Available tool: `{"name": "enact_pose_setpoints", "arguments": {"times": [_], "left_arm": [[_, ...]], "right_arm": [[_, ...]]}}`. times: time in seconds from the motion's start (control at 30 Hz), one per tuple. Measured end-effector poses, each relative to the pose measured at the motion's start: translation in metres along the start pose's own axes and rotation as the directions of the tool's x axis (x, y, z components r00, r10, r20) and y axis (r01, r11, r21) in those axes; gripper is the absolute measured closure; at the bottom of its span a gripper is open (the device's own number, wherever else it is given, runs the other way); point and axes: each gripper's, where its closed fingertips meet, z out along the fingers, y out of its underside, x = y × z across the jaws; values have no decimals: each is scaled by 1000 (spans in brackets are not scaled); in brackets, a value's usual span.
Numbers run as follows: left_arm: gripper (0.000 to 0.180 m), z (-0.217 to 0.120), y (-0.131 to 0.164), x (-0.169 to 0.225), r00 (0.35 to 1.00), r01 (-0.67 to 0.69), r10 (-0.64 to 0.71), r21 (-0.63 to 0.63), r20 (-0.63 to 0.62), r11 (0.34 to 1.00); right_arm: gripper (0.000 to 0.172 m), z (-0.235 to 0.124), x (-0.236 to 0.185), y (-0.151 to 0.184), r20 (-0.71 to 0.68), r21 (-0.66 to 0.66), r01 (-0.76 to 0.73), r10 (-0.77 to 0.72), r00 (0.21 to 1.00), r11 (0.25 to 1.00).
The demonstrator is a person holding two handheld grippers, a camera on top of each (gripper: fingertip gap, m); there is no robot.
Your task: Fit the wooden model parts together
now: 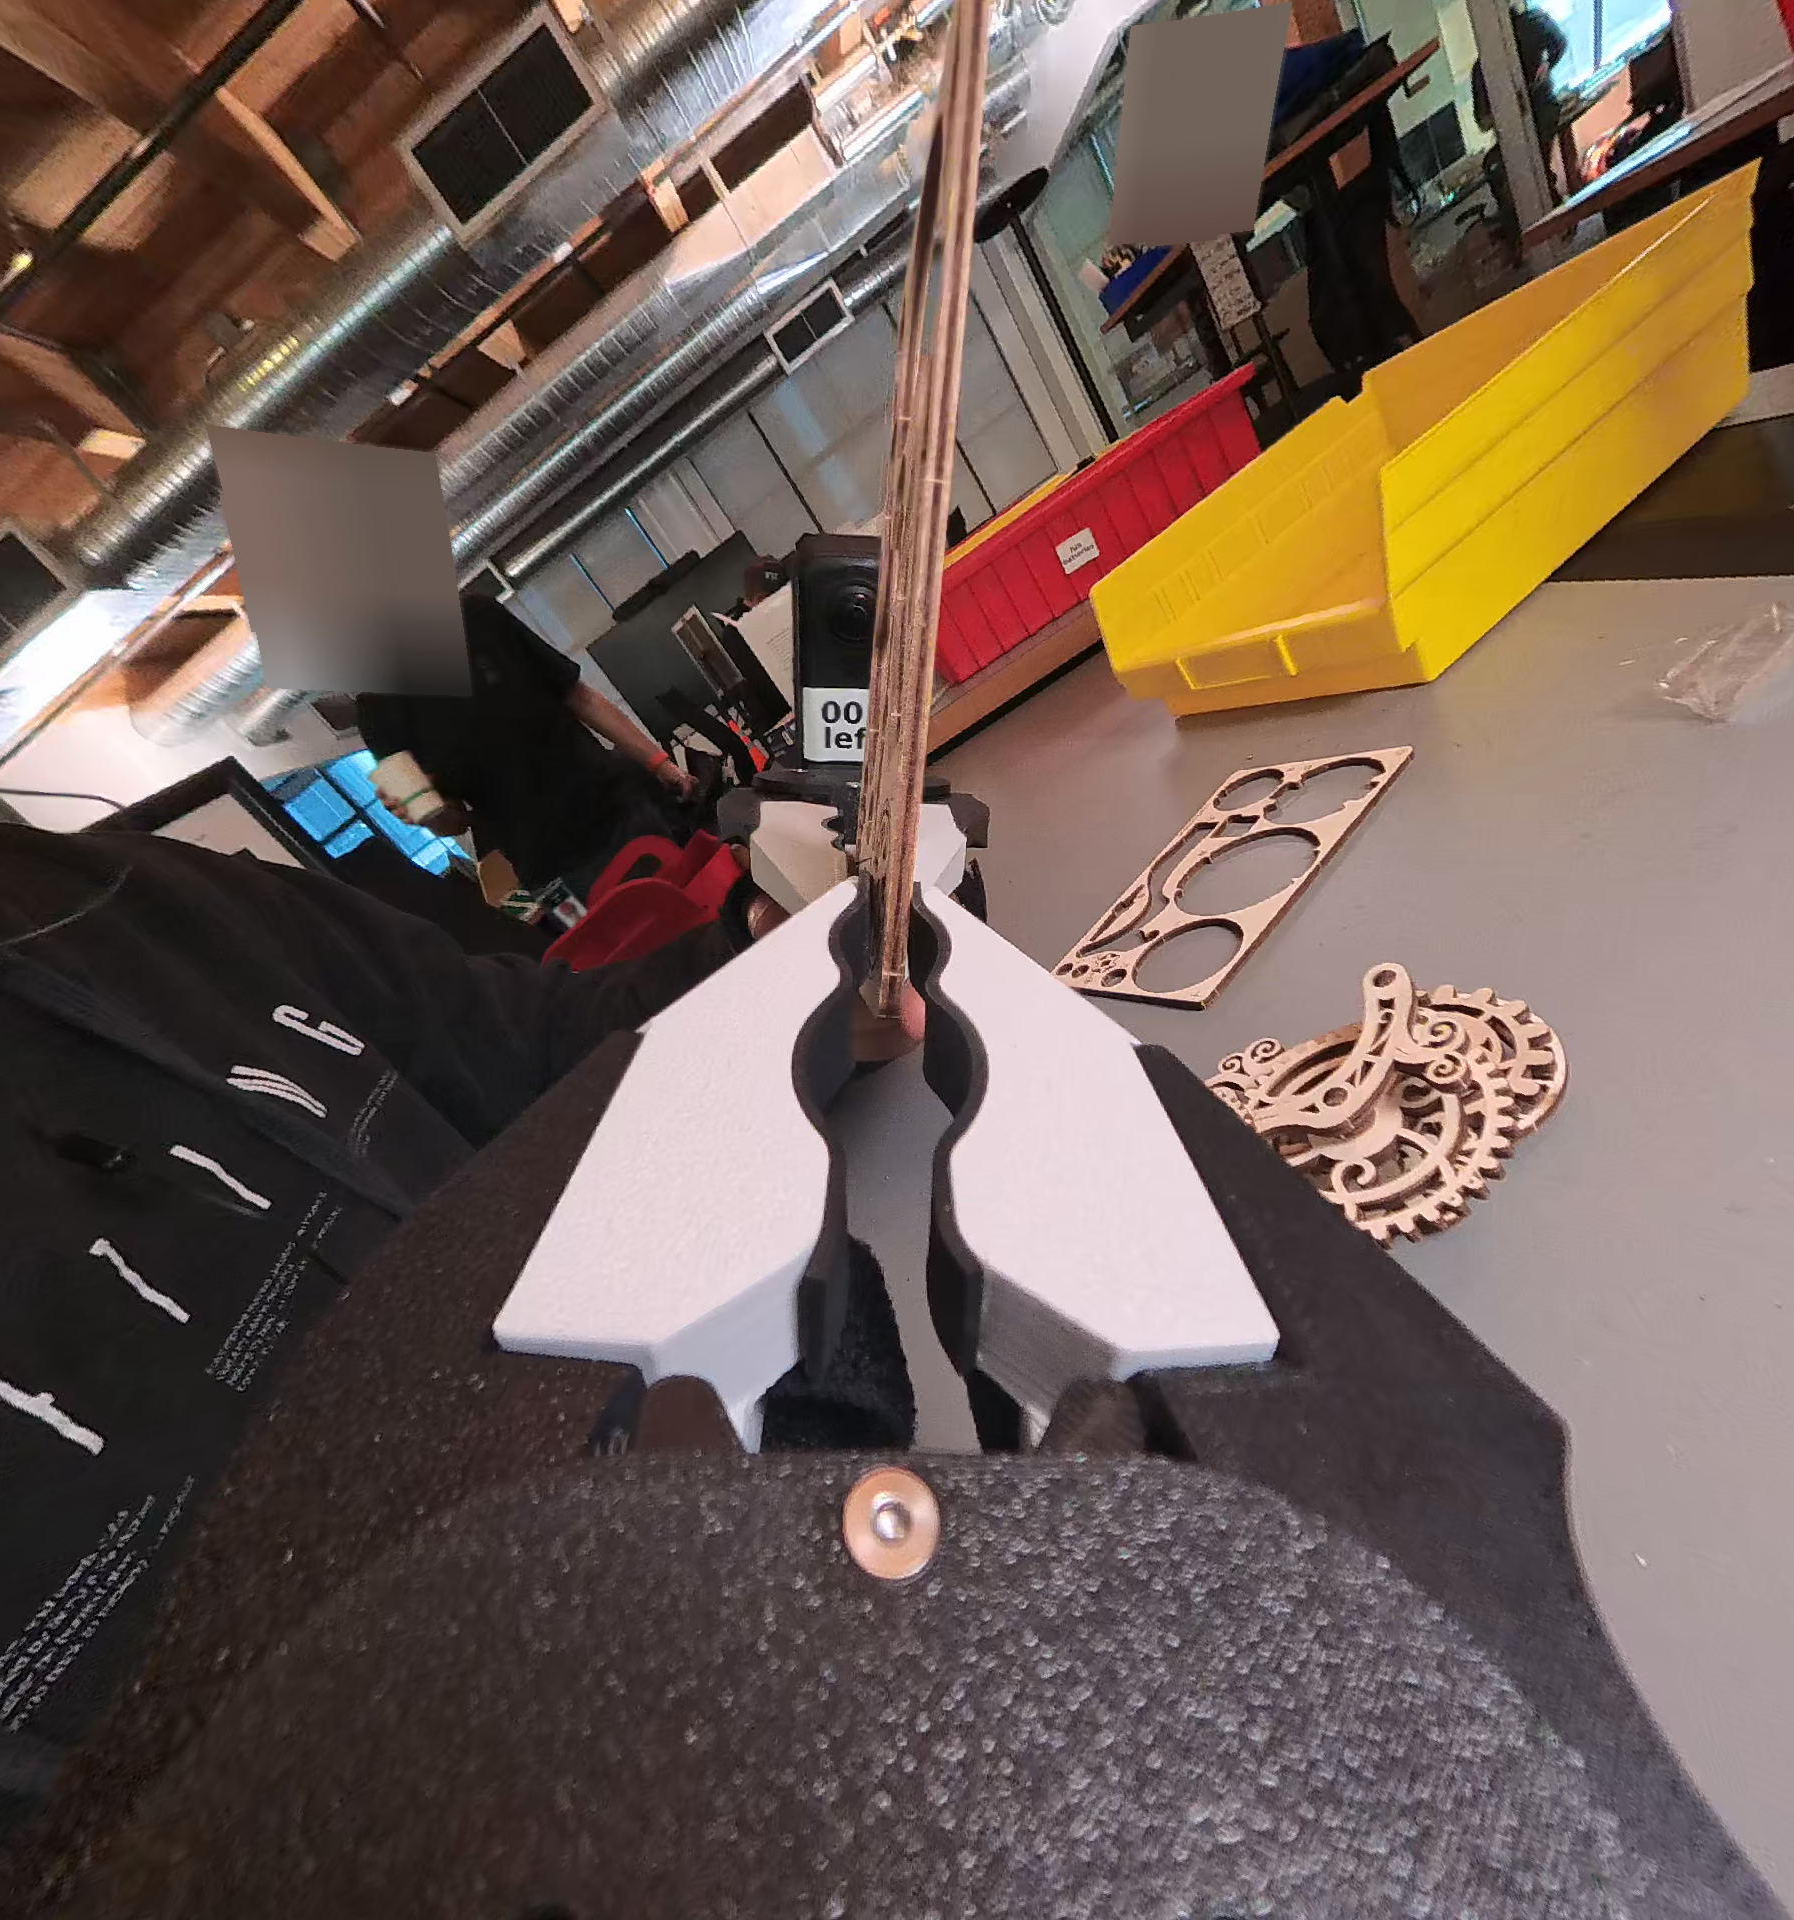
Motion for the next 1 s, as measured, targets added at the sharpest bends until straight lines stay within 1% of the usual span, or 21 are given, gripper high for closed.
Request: {"name": "enact_pose_setpoints", "arguments": {"times": [0.2, 0.3, 0.43, 0.53, 0.6, 0.67, 0.7, 0.83, 0.9, 0.93, 0.97, 1.0], "left_arm": [[179, 4, -6, 9, 999, -53, 53, 6, 12, 999], [178, 10, -9, 16, 996, -82, 82, 1, 19, 997], [178, 22, -9, 20, 996, -85, 85, -5, 31, 996], [178, 29, -7, 23, 994, -102, 102, -8, 36, 995], [178, 31, -10, 33, 996, -85, 85, 6, -15, 996], [179, 33, -8, 40, 995, -88, 87, -3, -37, 996], [179, 34, -8, 41, 996, -87, 87, 0, -34, 996], [179, 33, -10, 43, 996, -89, 89, 25, -26, 996], [179, 32, -12, 43, 995, -89, 91, 45, -32, 995], [177, 32, -14, 44, 996, -86, 88, 69, -30, 994], [171, 33, -15, 45, 995, -86, 89, 86, -35, 993], [175, 35, -14, 46, 995, -86, 89, 79, -42, 993]], "right_arm": [[170, -3, -11, -9, -12, 38, -39, 40, 999, 999], [170, -10, -17, -13, -69, 61, -8, 12, 998, 998], [169, -23, -18, -16, -178, 93, 40, -23, 984, 995], [169, -31, -22, -17, -226, 113, 86, -58, 972, 990], [170, -32, -34, -21, -151, 152, 75, -52, 987, 986], [170, -34, -41, -21, -48, 156, 2, 5, 999, 988], [170, -35, -42, -21, -25, 161, -14, 18, 1000, 987], [170, -32, -41, -26, 0, 193, -42, 43, 999, 980], [170, -30, -43, -25, 3, 185, -33, 33, 999, 982], [170, -27, -43, -21, -1, 166, -20, 20, 1000, 986], [170, -22, -44, -17, -2, 154, -8, 8, 1000, 988], [170, -19, -45, -14, 4, 156, -5, 5, 1000, 988]]}}
